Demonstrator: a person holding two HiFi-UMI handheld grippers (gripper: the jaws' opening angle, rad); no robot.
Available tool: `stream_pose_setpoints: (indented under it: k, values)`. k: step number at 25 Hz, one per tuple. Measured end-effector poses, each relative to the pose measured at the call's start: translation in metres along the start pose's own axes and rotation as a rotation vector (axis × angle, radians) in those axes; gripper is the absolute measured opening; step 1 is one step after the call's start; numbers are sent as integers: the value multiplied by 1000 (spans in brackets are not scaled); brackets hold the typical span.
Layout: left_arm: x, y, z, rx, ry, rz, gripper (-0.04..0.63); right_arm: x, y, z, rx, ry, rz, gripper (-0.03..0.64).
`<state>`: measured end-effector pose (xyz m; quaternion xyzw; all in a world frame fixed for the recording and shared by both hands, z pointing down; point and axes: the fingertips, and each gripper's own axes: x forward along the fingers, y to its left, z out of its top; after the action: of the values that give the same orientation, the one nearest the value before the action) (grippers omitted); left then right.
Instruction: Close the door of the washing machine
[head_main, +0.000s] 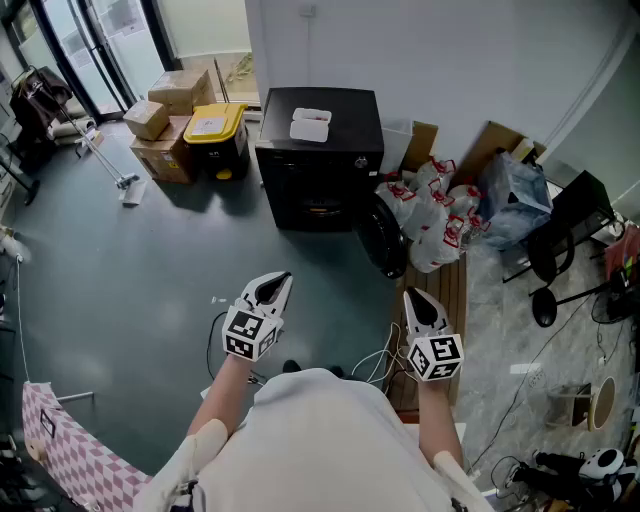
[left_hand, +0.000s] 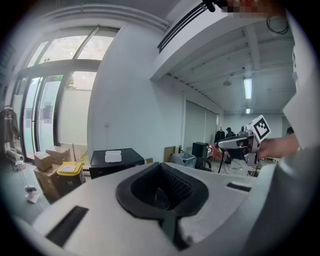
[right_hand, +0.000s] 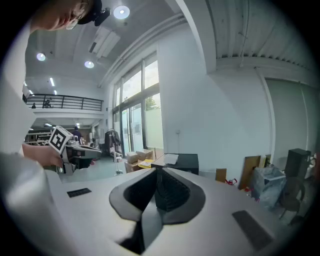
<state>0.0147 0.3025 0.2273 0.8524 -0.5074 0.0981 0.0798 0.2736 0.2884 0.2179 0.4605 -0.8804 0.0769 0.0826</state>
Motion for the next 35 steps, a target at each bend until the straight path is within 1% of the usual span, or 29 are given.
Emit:
stream_pose_setpoints:
  k: [8, 16, 22, 33, 35]
  values:
    - [-1, -1, -4, -2, 2, 0, 9, -1, 2, -1, -2, -3, 1, 51]
    - [-5, -3, -8, -7, 8, -4, 9, -6, 5, -5, 28, -6, -13, 51]
    - [-8, 1, -7, -10, 11, -10, 9, -3, 11, -2, 23, -13, -13, 51]
    - [-13, 11, -21, -23, 22, -36, 9, 2, 26, -9, 25, 11, -43, 54]
    - [-13, 13, -22, -27, 23, -42, 9, 4, 27, -10, 25, 17, -49, 68]
